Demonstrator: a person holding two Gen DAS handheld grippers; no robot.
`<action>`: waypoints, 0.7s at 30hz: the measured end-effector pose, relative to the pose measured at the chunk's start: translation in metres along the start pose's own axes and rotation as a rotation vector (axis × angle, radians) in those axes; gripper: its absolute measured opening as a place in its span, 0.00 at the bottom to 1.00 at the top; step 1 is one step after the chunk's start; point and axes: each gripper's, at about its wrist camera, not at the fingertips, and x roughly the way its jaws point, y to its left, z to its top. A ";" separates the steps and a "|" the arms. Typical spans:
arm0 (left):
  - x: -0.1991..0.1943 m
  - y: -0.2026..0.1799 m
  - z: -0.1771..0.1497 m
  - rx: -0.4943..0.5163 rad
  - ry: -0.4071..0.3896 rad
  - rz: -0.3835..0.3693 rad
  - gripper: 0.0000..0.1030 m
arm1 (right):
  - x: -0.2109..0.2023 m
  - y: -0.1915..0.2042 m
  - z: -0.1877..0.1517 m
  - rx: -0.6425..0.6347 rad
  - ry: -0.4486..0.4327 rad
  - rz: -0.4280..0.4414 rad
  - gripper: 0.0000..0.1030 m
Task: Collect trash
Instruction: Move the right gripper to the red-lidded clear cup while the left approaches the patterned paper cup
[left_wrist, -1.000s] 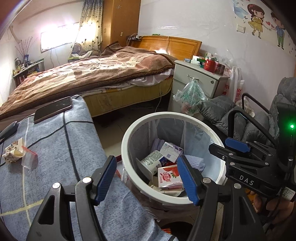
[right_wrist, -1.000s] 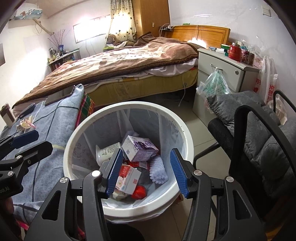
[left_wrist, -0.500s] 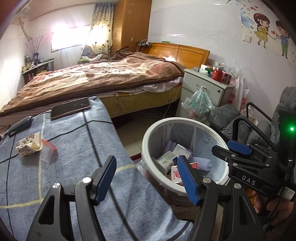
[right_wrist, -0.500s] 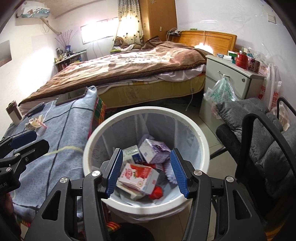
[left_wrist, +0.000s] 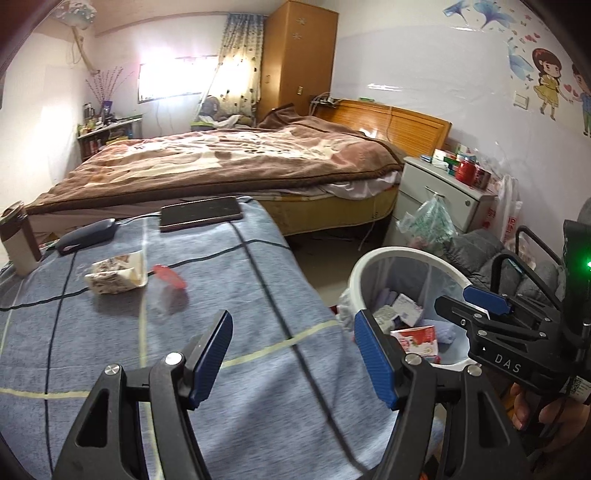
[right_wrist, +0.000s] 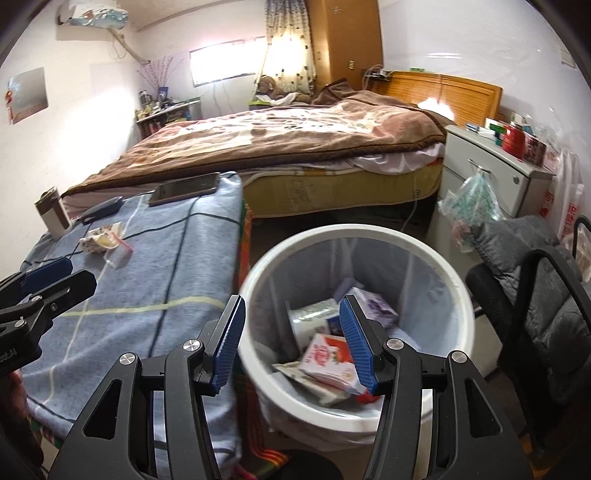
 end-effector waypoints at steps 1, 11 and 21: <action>-0.002 0.005 -0.001 -0.007 -0.001 0.008 0.68 | 0.001 0.004 0.001 -0.006 0.001 0.006 0.54; -0.017 0.062 -0.008 -0.070 -0.014 0.086 0.68 | 0.009 0.044 0.004 -0.055 0.007 0.071 0.54; -0.027 0.125 -0.014 -0.159 -0.016 0.159 0.69 | 0.028 0.095 0.009 -0.126 0.040 0.136 0.54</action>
